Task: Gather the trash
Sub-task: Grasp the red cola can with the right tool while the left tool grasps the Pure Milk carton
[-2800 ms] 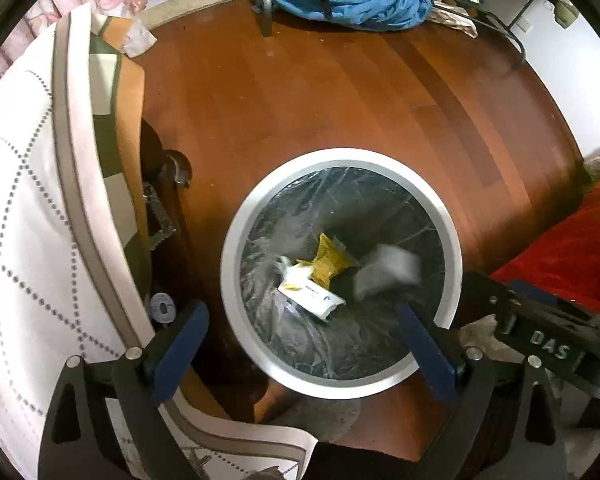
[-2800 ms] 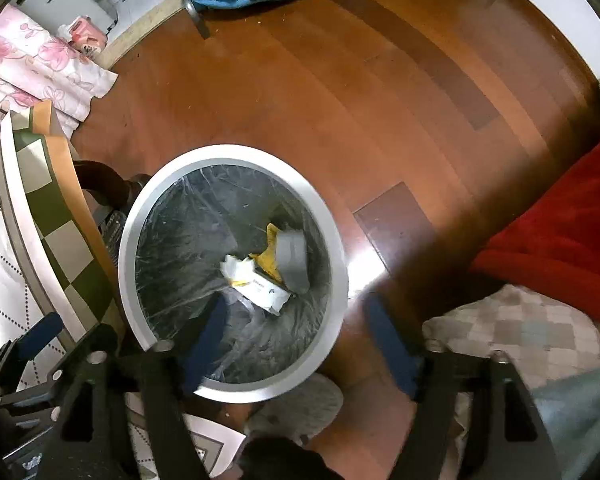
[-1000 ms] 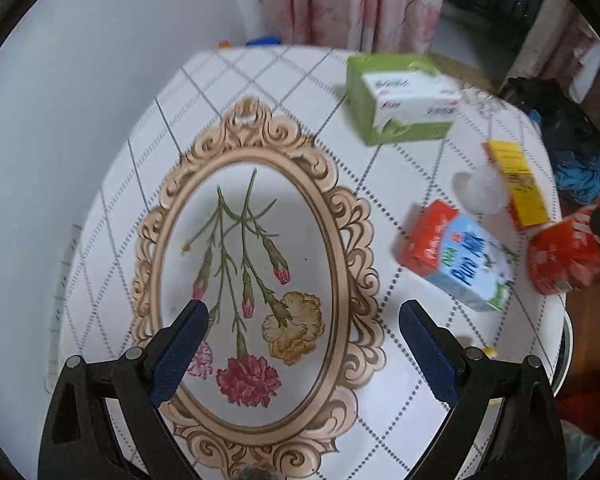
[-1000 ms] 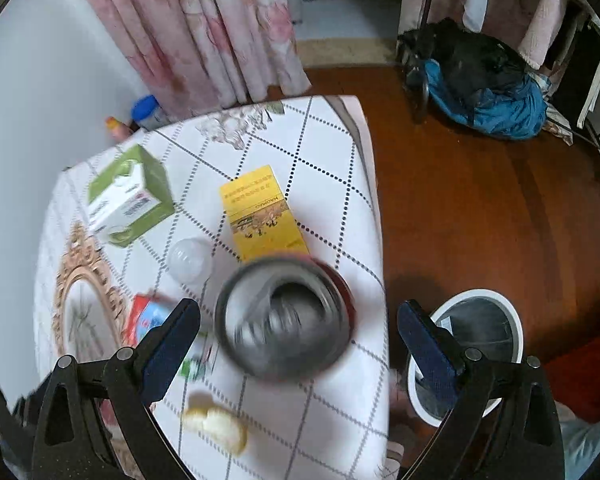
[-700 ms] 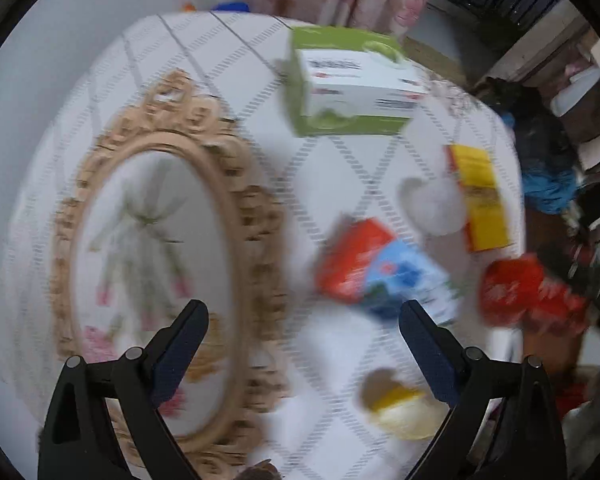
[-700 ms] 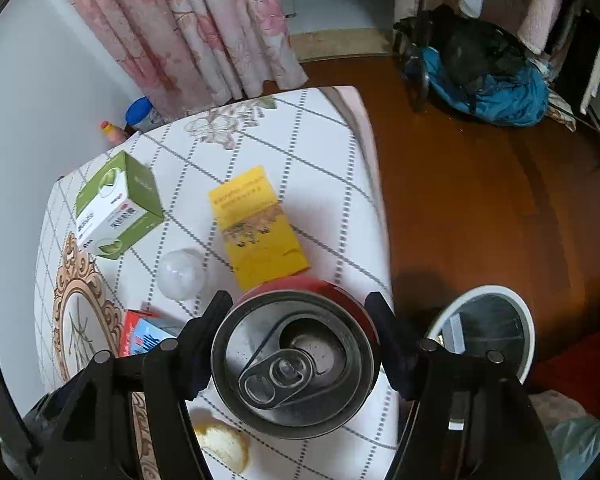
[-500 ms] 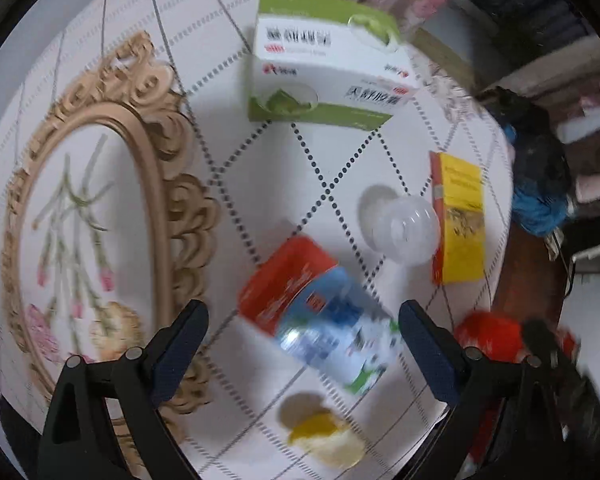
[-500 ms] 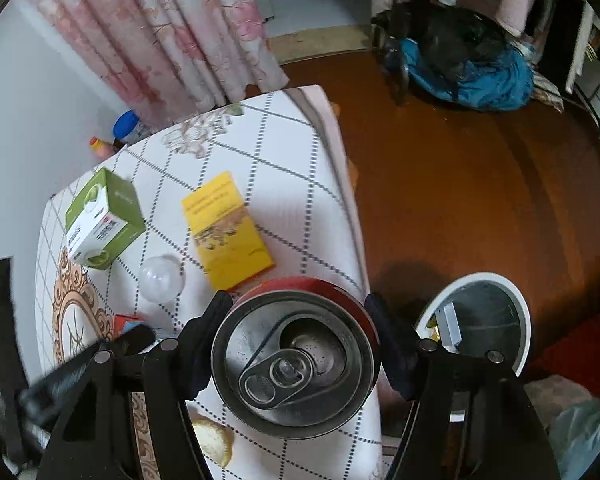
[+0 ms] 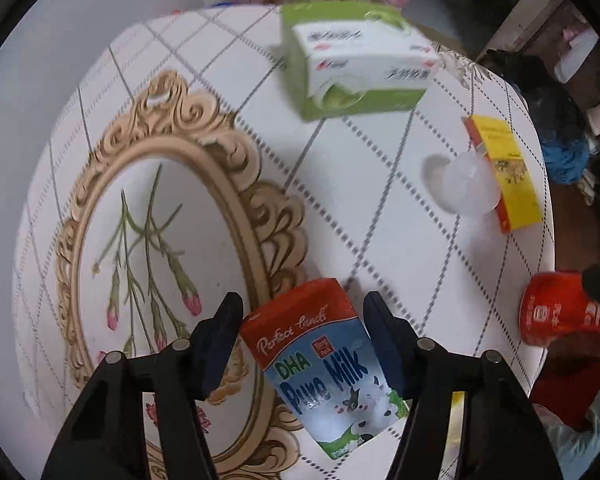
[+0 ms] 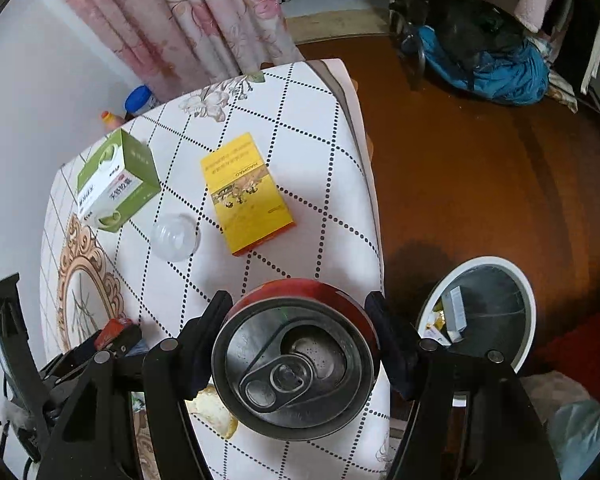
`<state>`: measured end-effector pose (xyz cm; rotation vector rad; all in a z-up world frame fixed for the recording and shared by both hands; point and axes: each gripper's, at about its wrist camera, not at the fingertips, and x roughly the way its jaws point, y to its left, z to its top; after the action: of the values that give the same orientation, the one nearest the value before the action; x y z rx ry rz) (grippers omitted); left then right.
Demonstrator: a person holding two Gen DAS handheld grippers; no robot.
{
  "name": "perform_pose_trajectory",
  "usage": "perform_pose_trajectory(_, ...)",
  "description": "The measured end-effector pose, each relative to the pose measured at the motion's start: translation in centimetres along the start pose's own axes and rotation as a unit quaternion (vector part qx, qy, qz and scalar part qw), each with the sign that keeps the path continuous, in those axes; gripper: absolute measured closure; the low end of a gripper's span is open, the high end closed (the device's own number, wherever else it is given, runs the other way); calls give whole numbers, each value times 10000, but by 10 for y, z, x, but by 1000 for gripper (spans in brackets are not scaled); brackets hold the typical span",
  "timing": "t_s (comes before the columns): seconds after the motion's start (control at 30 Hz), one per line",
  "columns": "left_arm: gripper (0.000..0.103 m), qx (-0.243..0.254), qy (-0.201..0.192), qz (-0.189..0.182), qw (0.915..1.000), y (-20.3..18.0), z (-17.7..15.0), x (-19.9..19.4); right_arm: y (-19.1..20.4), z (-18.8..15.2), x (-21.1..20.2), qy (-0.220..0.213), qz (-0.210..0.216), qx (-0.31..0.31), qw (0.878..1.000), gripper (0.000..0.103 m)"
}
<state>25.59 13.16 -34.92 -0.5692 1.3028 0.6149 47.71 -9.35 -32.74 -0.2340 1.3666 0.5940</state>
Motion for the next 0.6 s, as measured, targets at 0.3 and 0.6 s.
perform_pose_trajectory(0.3, 46, 19, -99, 184, 9998, 10, -17, 2, 7, -1, 14, 210, -282, -28, 9994, 32)
perform_pose_trajectory(0.6, 49, 288, -1033, 387, 9935, 23, -43, -66, -5, -14, -15, -222, 23, 34, 9997, 33)
